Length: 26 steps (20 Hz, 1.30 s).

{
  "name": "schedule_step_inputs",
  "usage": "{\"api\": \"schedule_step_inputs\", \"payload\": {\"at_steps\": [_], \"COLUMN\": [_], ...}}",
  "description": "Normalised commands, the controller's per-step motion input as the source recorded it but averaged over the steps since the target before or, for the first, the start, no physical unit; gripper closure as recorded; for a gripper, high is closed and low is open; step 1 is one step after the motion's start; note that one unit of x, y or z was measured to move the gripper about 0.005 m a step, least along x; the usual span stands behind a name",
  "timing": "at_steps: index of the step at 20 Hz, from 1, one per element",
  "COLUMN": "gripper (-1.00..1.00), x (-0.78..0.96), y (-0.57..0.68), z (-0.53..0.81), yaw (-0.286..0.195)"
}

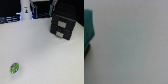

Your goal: Open the kcup holder, insert the kcup into the holder, and close the kcup holder

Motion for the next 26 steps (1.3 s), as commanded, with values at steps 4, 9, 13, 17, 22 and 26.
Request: {"api": "schedule_step_inputs", "payload": {"at_steps": [4, 9, 13, 17, 22, 26], "gripper": [-1.00, -1.00, -1.00, -1.00, -1.00, -1.00], "x": [-0.27, -0.29, -0.30, -0.31, -0.34, -0.34], "y": [0.49, 0.52, 0.55, 0.54, 0.55, 0.64], "z": [0.11, 0.04, 0.01, -0.06, -0.09, -0.11], "yaw": [-0.173, -0.206, -0.230, -0.222, -0.202, -0.174]}}
